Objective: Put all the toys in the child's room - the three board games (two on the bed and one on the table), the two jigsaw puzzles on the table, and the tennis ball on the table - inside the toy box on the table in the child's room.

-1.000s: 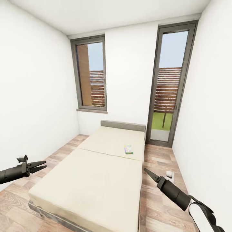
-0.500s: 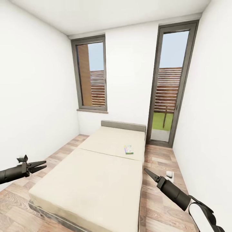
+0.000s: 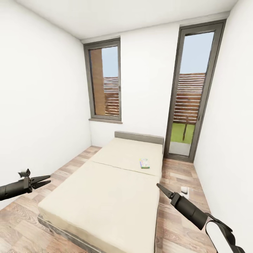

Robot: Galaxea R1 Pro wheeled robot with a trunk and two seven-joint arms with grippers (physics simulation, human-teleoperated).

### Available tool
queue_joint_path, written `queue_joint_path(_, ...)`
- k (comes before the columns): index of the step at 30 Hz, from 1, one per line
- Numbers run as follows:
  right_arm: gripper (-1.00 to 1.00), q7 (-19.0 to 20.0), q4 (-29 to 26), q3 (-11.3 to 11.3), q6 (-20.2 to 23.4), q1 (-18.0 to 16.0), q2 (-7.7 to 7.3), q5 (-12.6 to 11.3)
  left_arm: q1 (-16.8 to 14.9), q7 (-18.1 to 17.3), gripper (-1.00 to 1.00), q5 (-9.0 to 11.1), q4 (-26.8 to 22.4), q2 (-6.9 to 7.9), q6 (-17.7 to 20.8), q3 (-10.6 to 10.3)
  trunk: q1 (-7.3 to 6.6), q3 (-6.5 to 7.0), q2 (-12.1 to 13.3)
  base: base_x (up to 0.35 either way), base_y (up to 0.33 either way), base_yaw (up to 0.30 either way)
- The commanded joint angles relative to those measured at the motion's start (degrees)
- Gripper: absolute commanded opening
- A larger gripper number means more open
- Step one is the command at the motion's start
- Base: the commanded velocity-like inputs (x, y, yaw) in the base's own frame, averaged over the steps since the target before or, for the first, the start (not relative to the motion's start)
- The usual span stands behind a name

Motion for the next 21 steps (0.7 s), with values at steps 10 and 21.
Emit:
queue_joint_path(10,1.0,-0.12,0.04,-0.27,1.53,0.0,0.17,4.16,-0.03,-0.22,1.0,-0.05,-0.06,-0.01,1.67,0.05,0.02,-0.03,-0.04,0.0,0.0,0.272)
queue_joint_path(21,1.0,-0.67,0.3,-0.31,2.58,-0.02,0.24,5.0,-0.09,-0.22,1.0,-0.08,-0.24,-0.04,3.64,-0.13,0.02,-0.03,-0.04,0.0,0.0,0.289)
